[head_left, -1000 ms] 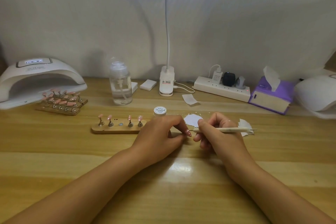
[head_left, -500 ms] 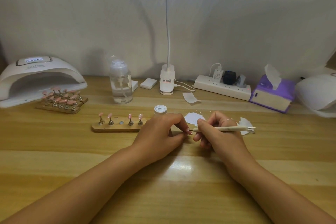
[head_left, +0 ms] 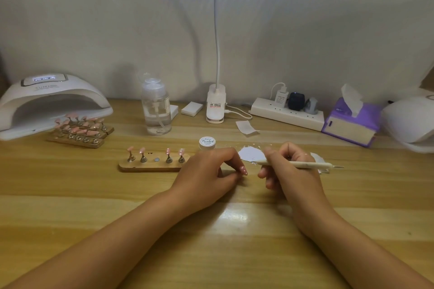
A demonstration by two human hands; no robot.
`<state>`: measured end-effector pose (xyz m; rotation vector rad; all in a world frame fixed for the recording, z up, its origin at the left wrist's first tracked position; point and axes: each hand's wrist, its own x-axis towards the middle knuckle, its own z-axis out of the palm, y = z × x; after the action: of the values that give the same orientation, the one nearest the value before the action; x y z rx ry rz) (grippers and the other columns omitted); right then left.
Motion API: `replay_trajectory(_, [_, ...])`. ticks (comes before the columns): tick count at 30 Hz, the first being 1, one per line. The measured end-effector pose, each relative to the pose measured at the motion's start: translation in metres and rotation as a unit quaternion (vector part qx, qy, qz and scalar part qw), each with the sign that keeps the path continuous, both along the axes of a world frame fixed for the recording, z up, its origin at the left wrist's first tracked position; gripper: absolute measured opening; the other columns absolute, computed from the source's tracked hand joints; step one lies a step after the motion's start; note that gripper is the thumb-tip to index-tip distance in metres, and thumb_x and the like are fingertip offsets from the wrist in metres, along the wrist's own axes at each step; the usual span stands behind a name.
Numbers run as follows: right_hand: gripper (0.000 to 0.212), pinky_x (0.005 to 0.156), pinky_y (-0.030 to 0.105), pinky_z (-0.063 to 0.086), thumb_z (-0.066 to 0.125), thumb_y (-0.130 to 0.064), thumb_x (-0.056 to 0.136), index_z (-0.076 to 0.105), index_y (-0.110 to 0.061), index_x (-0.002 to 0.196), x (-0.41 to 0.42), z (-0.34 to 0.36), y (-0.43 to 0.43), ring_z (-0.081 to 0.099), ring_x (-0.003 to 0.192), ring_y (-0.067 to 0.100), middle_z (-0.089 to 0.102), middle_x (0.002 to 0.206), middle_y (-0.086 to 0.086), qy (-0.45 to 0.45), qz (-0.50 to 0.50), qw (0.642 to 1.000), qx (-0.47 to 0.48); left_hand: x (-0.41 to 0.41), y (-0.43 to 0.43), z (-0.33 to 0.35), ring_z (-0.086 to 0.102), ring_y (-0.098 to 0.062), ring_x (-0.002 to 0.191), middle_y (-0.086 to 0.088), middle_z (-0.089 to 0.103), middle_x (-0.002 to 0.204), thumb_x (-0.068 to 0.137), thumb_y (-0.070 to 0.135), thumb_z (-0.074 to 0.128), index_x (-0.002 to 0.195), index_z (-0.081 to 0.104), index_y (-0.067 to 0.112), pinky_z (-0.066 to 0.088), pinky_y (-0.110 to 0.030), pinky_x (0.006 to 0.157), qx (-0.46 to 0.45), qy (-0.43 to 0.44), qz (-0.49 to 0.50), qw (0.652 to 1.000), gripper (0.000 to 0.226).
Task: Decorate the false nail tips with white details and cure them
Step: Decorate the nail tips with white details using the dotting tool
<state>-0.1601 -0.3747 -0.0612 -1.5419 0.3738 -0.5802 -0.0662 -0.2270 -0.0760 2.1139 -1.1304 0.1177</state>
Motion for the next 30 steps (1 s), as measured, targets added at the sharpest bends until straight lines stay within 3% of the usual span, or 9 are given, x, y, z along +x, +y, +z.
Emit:
replay_trajectory(4, [0.027,0.04,0.016,0.039,0.067,-0.034,0.092,0.05,-0.016,0.081,0.001,-0.003,-0.004,0.046,0.042,0.003,0.054,0.048,-0.002,-0.041,-0.071,0.997,-0.002,0.002,0.0,-0.002,0.057,-0.002,0.058,0.037,0.062,0.082,0.087,0.023,0.069,0.083,0.064,0.041,0.038,-0.025,0.06,-0.009,0.013,-0.003,1.0,0.019])
replay_trajectory(9, [0.025,0.049,0.02,0.046,0.067,-0.042,0.089,0.058,-0.018,0.088,0.003,-0.006,-0.006,0.056,0.052,0.005,0.066,0.066,0.0,-0.025,-0.081,0.995,-0.056,-0.002,0.0,-0.002,0.06,-0.004,0.062,0.033,0.063,0.09,0.088,0.026,0.066,0.089,0.064,0.036,0.047,-0.028,0.062,-0.03,-0.011,0.001,0.999,0.011])
replay_trajectory(16, [0.02,0.045,0.017,0.042,0.052,-0.029,0.101,0.06,-0.012,0.093,0.005,-0.007,-0.01,0.053,0.05,0.006,0.067,0.066,0.0,0.005,-0.054,0.998,-0.038,-0.011,0.002,0.01,0.058,-0.008,0.059,0.021,0.066,0.088,0.087,0.022,0.07,0.085,0.059,0.033,0.045,-0.024,0.058,-0.099,-0.039,0.011,0.994,0.016])
replay_trajectory(20, [0.022,0.043,0.015,0.042,0.052,-0.027,0.101,0.061,-0.009,0.091,0.004,-0.007,-0.011,0.051,0.047,0.004,0.065,0.061,0.0,0.007,-0.042,0.998,-0.04,0.007,0.02,0.047,0.049,-0.003,0.052,0.025,0.064,0.074,0.085,0.023,0.075,0.082,0.066,0.025,0.037,-0.014,0.054,-0.151,0.04,0.04,0.987,0.009])
replay_trajectory(23, [0.025,0.048,0.02,0.045,0.052,-0.028,0.101,0.062,-0.009,0.088,0.005,-0.009,-0.012,0.051,0.048,0.005,0.065,0.06,0.001,0.011,-0.032,0.998,-0.052,0.034,0.056,0.083,0.055,-0.003,0.059,0.018,0.067,0.074,0.081,0.031,0.078,0.082,0.07,0.026,0.045,-0.015,0.056,-0.166,0.107,0.042,0.979,0.009])
replay_trajectory(26, [0.027,0.057,0.029,0.042,0.052,-0.031,0.1,0.062,-0.011,0.084,0.006,-0.011,-0.012,0.052,0.048,0.005,0.065,0.059,0.002,0.007,-0.032,0.997,-0.072,0.057,0.097,0.097,0.069,-0.005,0.079,0.009,0.074,0.084,0.07,0.042,0.078,0.084,0.075,0.031,0.054,-0.014,0.067,-0.129,0.168,0.053,0.976,0.018])
replay_trajectory(30, [0.025,0.06,0.033,0.041,0.052,-0.029,0.1,0.062,-0.012,0.084,0.009,-0.015,-0.013,0.05,0.048,0.007,0.063,0.058,0.004,0.005,-0.026,0.997,-0.069,0.074,0.123,0.086,0.071,0.001,0.076,0.005,0.077,0.084,0.067,0.03,0.085,0.081,0.076,0.025,0.046,-0.004,0.059,-0.065,0.22,0.073,0.971,0.017])
